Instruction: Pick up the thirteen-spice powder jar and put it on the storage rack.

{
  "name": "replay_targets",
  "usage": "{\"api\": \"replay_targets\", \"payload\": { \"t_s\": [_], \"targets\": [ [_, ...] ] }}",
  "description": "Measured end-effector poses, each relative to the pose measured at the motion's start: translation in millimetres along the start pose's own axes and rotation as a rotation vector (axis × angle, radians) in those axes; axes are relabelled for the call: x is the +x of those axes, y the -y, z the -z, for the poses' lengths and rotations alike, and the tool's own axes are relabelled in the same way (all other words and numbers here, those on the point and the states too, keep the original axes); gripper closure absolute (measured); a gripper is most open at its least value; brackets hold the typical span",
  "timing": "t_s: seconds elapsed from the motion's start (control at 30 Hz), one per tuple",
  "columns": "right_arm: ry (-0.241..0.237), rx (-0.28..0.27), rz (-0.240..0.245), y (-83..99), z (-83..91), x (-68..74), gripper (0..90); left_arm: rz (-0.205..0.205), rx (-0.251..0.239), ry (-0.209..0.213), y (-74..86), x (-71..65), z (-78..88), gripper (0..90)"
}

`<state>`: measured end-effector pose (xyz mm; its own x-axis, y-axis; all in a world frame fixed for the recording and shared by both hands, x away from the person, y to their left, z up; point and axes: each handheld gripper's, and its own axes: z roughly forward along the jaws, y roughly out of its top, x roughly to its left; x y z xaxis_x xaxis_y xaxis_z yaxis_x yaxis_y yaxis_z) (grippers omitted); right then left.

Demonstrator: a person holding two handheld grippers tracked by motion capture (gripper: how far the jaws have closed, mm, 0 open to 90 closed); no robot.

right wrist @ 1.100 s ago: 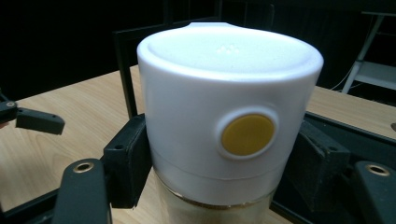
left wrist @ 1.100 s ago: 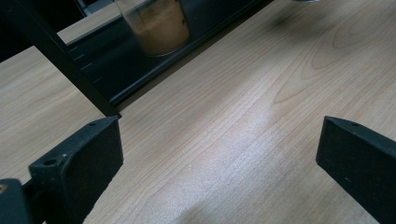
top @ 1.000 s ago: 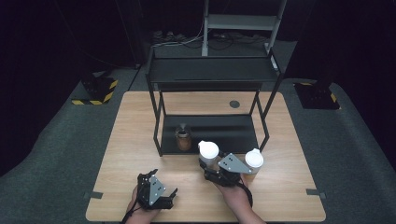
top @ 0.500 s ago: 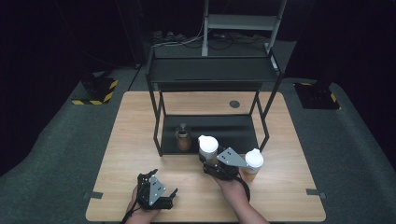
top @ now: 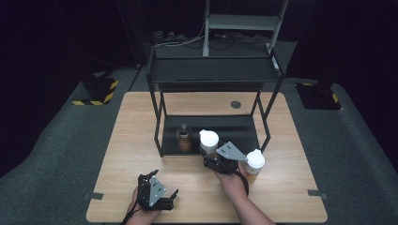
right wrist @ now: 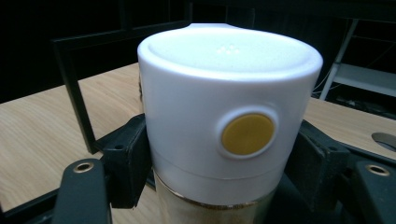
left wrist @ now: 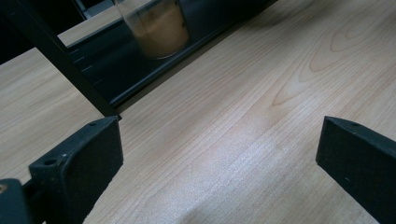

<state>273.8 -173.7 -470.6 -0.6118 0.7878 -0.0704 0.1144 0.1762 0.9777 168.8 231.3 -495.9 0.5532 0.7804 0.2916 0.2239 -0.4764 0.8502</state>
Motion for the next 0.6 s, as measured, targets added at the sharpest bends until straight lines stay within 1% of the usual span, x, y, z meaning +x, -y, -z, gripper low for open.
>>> {"api": "replay_targets", "payload": {
  "t_s": [0.6],
  "targets": [
    [0.028,0.002,-0.004,-7.1,-20.5,-3.2,30.2,0.006,-0.006,0.001,1.1,0.3,0.3,0.9]
  ]
}}
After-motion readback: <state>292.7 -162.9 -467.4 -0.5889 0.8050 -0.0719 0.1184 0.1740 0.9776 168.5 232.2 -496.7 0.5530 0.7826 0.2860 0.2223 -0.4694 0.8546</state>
